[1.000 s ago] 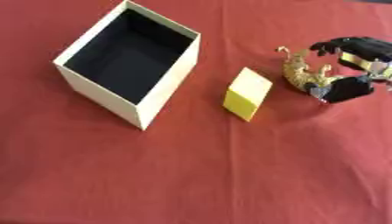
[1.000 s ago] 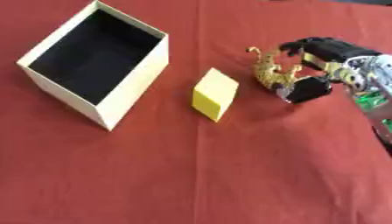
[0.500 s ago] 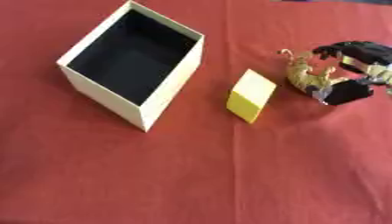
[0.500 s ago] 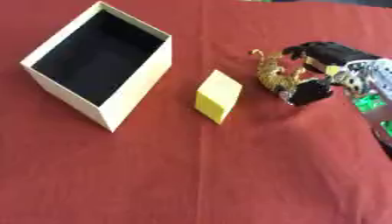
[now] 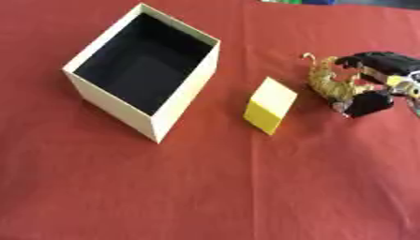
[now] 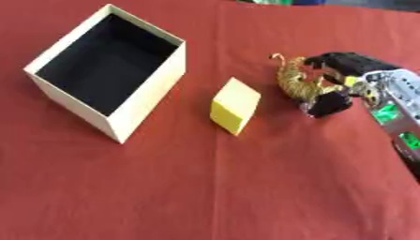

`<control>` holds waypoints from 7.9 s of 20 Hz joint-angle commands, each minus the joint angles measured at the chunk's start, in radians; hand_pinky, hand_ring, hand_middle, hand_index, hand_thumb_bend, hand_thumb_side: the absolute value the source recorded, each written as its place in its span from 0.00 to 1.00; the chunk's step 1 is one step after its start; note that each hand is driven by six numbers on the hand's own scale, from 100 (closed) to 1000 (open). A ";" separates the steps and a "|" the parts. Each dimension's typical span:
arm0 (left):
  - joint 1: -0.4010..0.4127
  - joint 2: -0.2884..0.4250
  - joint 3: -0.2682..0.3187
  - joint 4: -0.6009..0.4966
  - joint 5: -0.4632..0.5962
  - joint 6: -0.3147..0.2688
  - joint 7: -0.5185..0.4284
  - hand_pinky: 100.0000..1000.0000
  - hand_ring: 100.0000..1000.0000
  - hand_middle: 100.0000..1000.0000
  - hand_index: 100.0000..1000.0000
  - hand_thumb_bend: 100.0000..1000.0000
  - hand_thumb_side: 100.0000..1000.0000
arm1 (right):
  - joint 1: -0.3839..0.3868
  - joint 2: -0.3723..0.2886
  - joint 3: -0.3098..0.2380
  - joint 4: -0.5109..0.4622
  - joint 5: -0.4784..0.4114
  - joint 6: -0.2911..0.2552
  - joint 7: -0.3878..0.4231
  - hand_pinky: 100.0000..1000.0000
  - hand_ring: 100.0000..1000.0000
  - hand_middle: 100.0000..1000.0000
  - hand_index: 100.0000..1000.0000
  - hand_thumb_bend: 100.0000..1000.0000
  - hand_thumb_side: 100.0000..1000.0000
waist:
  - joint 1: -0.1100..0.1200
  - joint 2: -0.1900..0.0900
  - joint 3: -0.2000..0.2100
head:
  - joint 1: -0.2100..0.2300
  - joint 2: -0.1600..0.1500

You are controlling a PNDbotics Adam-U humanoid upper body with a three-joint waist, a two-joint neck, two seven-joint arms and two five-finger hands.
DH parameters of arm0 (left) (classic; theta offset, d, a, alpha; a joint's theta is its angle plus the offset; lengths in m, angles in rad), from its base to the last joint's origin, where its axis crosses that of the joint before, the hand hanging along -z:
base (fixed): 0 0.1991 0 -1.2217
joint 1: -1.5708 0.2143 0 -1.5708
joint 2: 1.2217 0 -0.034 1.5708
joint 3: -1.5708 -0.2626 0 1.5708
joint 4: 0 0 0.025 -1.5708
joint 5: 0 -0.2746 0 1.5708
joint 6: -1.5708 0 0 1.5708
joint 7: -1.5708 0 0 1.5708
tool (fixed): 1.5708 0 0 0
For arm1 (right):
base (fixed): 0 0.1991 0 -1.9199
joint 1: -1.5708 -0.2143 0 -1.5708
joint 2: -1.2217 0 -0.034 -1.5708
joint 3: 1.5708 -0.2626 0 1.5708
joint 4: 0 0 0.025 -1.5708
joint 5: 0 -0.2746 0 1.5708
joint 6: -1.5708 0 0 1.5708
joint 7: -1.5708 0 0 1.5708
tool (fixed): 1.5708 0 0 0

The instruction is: Pick up objects on the table and place them in the box.

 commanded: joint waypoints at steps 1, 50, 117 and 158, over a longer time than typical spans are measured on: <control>-0.008 0.009 0.004 -0.015 0.000 0.000 -0.002 0.61 0.84 0.84 0.79 0.01 0.84 | -0.007 -0.020 -0.009 -0.007 0.017 0.001 0.005 0.92 0.96 0.88 0.99 0.15 0.41 | 0.002 -0.021 0.001 | -0.004 -0.012; -0.004 0.002 0.005 -0.015 -0.001 0.002 -0.033 0.61 0.85 0.84 0.79 0.01 0.84 | -0.030 0.001 0.031 0.038 -0.036 -0.009 -0.034 0.85 0.86 0.45 0.74 0.00 0.33 | -0.007 -0.028 0.015 | -0.015 -0.013; -0.002 0.007 -0.006 -0.015 0.011 0.007 -0.073 0.61 0.85 0.84 0.80 0.00 0.83 | -0.806 0.262 0.286 0.185 0.036 -0.164 0.182 0.82 0.82 0.38 0.68 0.00 0.07 | -0.005 -0.073 0.028 | -0.034 0.022; -0.009 -0.012 -0.015 -0.015 0.027 0.009 -0.091 0.61 0.85 0.84 0.80 0.00 0.83 | -0.904 0.611 0.343 0.545 0.129 -0.227 0.139 0.79 0.81 0.40 0.70 0.00 0.26 | -0.003 -0.078 0.053 | -0.068 0.023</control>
